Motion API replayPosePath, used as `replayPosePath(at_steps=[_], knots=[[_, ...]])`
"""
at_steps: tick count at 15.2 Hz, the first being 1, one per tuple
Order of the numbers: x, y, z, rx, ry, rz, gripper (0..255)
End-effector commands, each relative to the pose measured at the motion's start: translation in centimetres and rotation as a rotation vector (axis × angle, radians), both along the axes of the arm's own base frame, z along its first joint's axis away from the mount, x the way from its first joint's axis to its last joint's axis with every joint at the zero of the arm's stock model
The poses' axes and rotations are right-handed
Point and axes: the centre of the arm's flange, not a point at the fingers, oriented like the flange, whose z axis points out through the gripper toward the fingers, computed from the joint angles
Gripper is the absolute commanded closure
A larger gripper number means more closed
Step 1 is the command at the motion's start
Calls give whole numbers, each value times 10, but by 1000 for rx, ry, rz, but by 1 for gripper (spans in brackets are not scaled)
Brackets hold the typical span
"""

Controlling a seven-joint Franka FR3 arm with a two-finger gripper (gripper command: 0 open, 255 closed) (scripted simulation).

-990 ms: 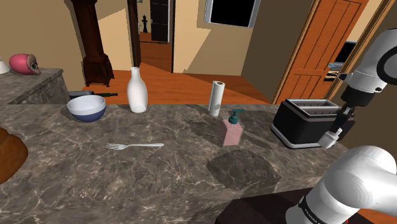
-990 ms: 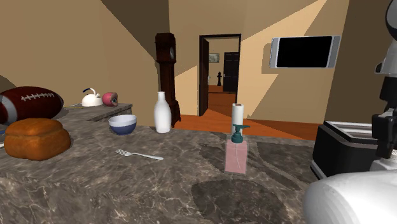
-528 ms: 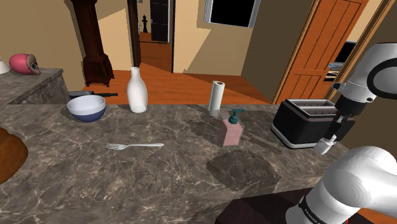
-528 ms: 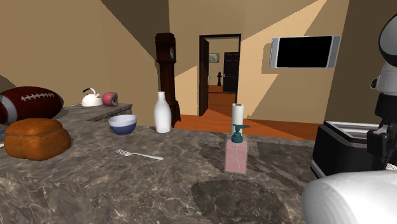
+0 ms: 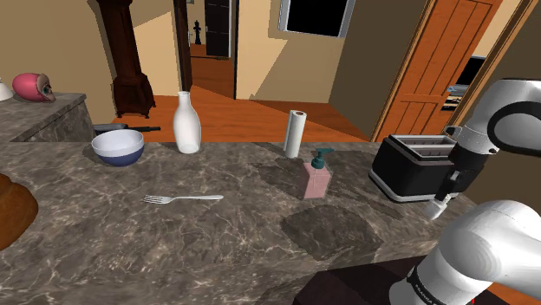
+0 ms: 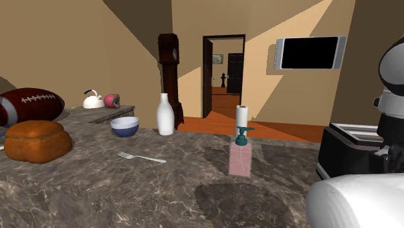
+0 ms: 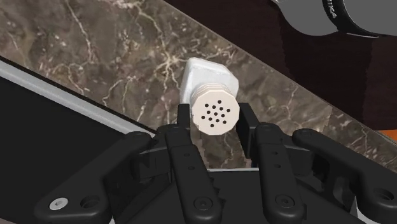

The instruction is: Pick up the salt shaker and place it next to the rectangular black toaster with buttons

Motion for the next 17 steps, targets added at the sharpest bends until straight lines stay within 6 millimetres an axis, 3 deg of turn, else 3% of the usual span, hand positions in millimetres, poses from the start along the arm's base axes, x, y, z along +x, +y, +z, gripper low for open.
replayPosePath(at_steps=[1, 7, 14, 15, 17], knots=[[0, 0, -11, 0, 0, 0, 255], [0, 0, -42, 0, 0, 0, 255], [0, 0, -42, 0, 0, 0, 255], [0, 0, -42, 0, 0, 0, 0], [0, 0, -42, 0, 0, 0, 0]])
